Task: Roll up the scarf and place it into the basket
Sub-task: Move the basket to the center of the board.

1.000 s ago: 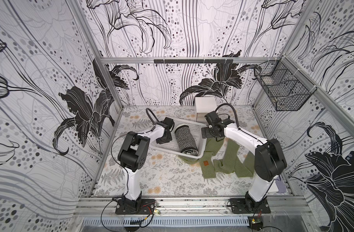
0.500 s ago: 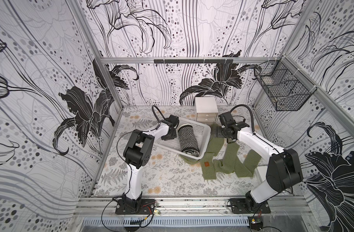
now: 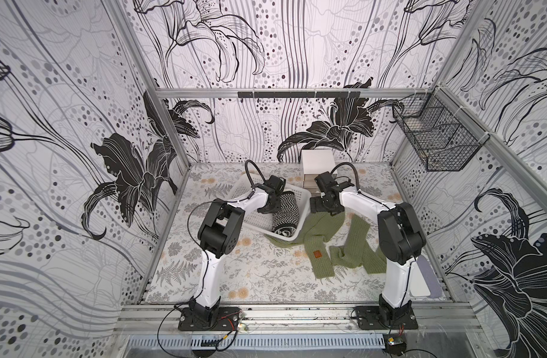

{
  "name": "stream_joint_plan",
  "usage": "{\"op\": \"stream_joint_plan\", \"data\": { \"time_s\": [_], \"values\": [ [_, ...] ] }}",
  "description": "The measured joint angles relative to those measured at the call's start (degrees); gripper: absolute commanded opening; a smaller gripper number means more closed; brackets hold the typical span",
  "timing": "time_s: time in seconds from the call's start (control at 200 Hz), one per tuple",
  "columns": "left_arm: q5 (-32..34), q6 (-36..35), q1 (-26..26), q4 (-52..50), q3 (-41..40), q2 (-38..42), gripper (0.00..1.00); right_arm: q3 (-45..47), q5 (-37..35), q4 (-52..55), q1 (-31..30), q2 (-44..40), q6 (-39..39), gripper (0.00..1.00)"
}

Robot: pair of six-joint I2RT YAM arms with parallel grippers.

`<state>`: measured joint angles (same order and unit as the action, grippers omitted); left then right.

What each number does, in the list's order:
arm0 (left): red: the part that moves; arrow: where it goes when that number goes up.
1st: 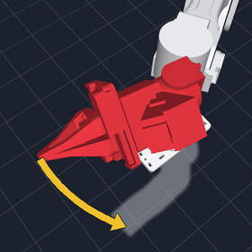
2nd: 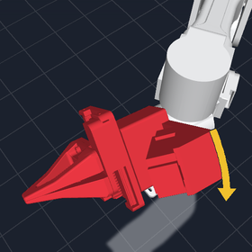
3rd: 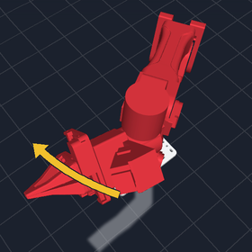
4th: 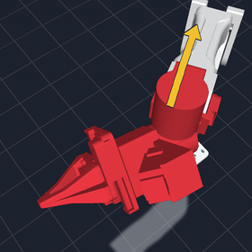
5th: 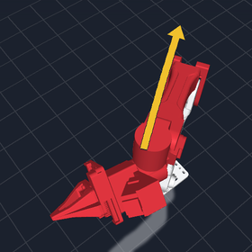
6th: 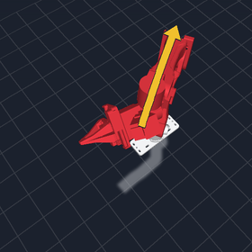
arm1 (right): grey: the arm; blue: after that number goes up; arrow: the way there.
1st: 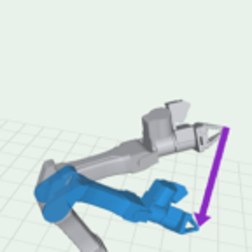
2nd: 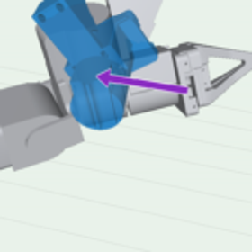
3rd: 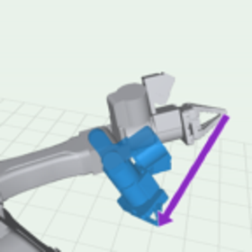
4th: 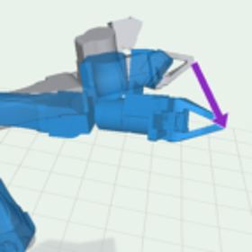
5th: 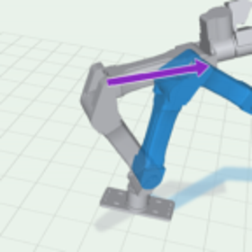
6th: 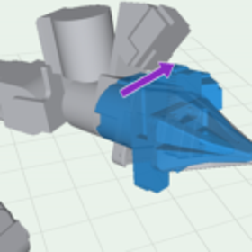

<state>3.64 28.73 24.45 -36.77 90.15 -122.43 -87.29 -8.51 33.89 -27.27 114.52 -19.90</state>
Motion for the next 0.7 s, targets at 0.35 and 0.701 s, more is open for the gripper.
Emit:
{"op": "stream_joint_plan", "data": {
  "time_s": [0.35,0.701],
  "values": [
    [2.5,0.3,-5.7,-1.7,-7.9,8.5,0.67,-8.9,4.9,0.0,-4.2,6.3,-0.2,1.0],
    [10.6,2.3,-6.0,-9.7,-11.0,35.4,0.99,7.0,5.0,-1.8,-2.6,-4.6,-0.2,1.0]
  ]
}}
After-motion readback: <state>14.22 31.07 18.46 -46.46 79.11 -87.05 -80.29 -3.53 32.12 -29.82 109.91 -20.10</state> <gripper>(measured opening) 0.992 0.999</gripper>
